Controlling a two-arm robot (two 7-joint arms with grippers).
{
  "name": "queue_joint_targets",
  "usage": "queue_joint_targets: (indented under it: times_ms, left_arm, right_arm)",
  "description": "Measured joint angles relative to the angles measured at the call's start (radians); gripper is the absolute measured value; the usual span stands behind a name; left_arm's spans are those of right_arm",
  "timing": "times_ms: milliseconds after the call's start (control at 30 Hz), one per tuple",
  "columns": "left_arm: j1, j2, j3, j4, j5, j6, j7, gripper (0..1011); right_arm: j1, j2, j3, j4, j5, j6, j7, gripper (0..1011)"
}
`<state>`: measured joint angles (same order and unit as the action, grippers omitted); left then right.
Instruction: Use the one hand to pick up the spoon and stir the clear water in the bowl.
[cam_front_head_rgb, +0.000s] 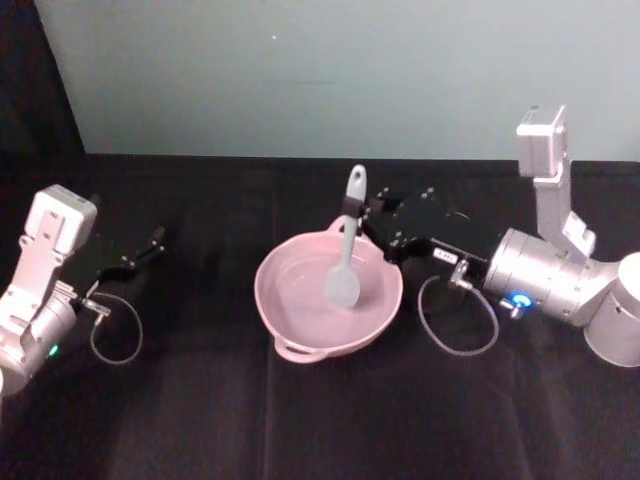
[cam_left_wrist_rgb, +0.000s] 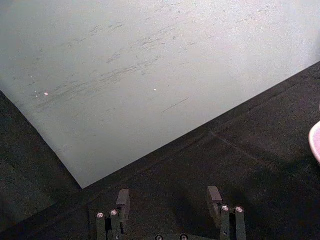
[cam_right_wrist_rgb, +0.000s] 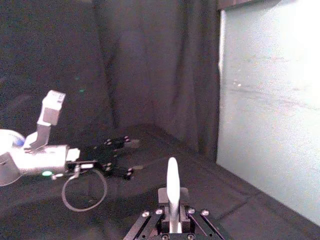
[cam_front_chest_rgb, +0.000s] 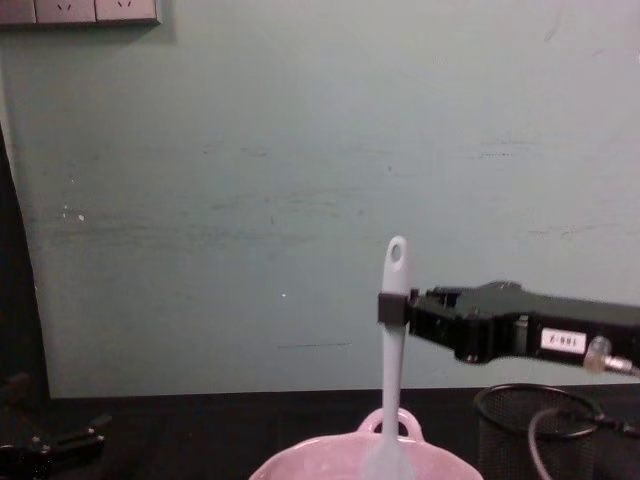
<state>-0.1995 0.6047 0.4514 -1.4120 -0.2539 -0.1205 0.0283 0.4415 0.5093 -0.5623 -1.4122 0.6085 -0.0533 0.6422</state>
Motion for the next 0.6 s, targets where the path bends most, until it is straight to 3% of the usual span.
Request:
queue_joint_targets:
  times_ms: [167, 400, 600]
  left_arm:
    - [0.000, 0.000, 0.000, 0.000, 0.000, 0.000, 0.000, 1011]
    - [0.000, 0.000, 0.000, 0.000, 0.000, 0.000, 0.000, 1011]
    - [0.000, 0.000, 0.000, 0.000, 0.000, 0.000, 0.000, 1011]
  right_arm:
    - [-0.012, -0.016, -0.009, 0.001, -0.009, 0.000, 0.016, 114]
    - [-0.005, -0.068, -0.024, 0.041, -0.036, -0.008, 0.022, 114]
    - [0.020, -0.141, -0.026, 0.124, -0.086, -0.079, -0.011, 114]
